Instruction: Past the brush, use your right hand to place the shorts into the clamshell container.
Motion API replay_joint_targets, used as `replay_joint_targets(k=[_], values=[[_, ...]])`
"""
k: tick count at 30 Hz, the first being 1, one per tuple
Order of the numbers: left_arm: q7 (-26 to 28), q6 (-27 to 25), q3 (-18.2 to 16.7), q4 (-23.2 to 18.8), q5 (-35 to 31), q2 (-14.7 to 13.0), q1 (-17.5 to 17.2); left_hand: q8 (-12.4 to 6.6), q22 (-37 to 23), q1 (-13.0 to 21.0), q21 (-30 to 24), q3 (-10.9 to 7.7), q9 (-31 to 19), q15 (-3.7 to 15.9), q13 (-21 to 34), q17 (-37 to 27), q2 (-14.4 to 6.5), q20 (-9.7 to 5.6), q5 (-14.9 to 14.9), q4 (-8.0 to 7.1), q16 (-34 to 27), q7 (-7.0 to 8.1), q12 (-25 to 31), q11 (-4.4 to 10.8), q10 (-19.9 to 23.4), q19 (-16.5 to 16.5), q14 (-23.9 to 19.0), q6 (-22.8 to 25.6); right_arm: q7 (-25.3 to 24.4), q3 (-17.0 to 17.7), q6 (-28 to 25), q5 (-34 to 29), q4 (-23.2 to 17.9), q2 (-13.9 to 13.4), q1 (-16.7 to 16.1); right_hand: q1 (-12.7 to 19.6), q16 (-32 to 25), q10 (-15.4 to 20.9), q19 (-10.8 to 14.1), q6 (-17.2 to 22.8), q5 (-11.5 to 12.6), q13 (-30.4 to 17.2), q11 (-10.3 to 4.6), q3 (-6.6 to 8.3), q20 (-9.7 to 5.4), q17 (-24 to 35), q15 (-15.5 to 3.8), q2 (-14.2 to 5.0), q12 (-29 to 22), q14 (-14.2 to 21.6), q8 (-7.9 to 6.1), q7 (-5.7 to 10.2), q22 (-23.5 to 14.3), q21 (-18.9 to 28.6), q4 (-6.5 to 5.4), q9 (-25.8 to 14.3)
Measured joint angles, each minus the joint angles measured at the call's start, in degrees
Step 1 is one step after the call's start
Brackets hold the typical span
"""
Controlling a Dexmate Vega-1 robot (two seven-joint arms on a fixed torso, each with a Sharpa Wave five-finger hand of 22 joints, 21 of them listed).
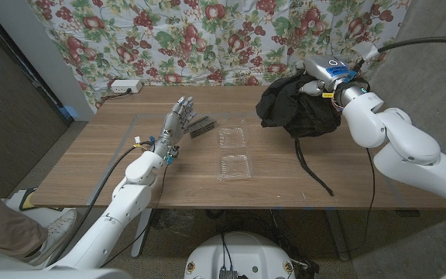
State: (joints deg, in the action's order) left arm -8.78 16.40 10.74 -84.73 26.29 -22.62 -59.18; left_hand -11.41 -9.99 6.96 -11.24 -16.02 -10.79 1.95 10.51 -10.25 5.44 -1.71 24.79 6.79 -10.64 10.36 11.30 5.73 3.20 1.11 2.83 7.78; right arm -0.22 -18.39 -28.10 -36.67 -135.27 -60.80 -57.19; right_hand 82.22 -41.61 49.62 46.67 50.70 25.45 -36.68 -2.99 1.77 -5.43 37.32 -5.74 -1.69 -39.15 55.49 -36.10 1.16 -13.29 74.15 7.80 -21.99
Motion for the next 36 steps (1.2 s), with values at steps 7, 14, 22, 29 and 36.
replay_joint_targets(k=[7, 14, 22, 29, 36], values=[[0.6, 0.2, 0.0, -0.6, 0.0, -0.1, -0.5, 0.00, 0.0, 0.0, 0.0, 0.00, 0.0, 0.00, 0.0, 0.0, 0.0, 0.00, 0.0, 0.00, 0.0, 0.00, 0.0, 0.00, 0.0, 0.0, 0.0, 0.0, 0.9, 0.1, 3.0, -0.1, -0.1, 0.7, 0.8, 0.0, 0.0, 0.1, 0.0, -0.1, 0.0, 0.0, -0.08, 0.00, 0.00, 0.3, 0.00, 0.00, 0.0, 0.0, -0.38, 0.06, 0.3, 0.1, 0.00, 0.0], [1.5, 0.2, -0.1, -1.5, 0.0, -0.5, -1.2, 0.00, 0.0, 0.0, 0.0, 0.18, 0.0, 0.00, 0.0, 0.0, 0.0, 0.00, 0.0, 0.18, 0.0, 0.00, 0.0, 0.00, 0.0, 0.0, 0.0, 0.0, 1.9, 0.1, 6.4, 0.2, 0.5, 1.6, 1.9, 0.0, 0.4, 0.3, 0.0, -0.1, 0.0, -0.4, 0.13, 0.04, 0.01, 0.5, -0.01, 0.00, 0.2, 0.0, -0.38, 0.07, 0.6, 0.5, 0.04, 0.0], [2.1, -0.4, -0.4, -2.1, 0.0, -0.9, -1.7, 0.00, 0.0, 0.0, 0.0, 0.24, 0.0, 0.00, 0.0, 0.0, 0.0, 0.00, 0.0, 0.25, 0.0, 0.00, 0.0, 0.00, 0.0, 0.0, 0.0, 0.0, 3.3, -0.3, 10.2, 0.7, 1.3, 2.8, 3.5, 0.0, 0.5, 0.3, 0.0, 0.0, 0.0, -0.8, 0.12, 0.10, 0.01, 0.8, 0.20, 0.01, 0.6, 0.2, -0.36, 0.02, 0.8, 0.7, 0.10, 0.0], [2.2, -0.5, -0.4, -2.1, 0.0, -1.0, -1.9, 0.00, 0.0, 0.0, 0.0, 0.24, 0.0, 0.00, 0.0, 0.0, 0.0, 0.00, 0.0, 0.25, 0.0, 0.00, 0.0, 0.00, 0.0, 0.0, 0.0, 0.0, 4.3, -1.0, 12.7, 0.7, 1.6, 3.9, 5.0, 0.0, 0.6, 0.3, -0.1, 0.0, -0.1, -0.9, 0.13, 0.26, -0.12, 1.1, 0.20, 0.01, 0.7, 0.2, -0.41, 0.01, 0.9, 0.9, 0.25, 0.0], [2.2, -0.5, -0.5, -1.8, 0.3, -0.9, -1.9, 0.00, 0.0, 0.0, 0.0, 0.24, 0.0, 0.00, 0.0, 0.1, 0.0, 0.00, 0.0, 0.24, 0.0, -0.12, 0.0, 0.00, 0.0, 0.0, 0.0, 0.5, 5.5, -1.4, 15.2, 0.4, 1.9, 4.9, 6.4, 0.0, 0.7, 0.7, -0.4, 0.0, -0.2, -1.2, 0.17, 0.41, 0.19, 1.3, 0.20, 0.00, 1.1, 0.2, -0.41, 0.00, 1.1, 0.9, 0.41, 0.0]])
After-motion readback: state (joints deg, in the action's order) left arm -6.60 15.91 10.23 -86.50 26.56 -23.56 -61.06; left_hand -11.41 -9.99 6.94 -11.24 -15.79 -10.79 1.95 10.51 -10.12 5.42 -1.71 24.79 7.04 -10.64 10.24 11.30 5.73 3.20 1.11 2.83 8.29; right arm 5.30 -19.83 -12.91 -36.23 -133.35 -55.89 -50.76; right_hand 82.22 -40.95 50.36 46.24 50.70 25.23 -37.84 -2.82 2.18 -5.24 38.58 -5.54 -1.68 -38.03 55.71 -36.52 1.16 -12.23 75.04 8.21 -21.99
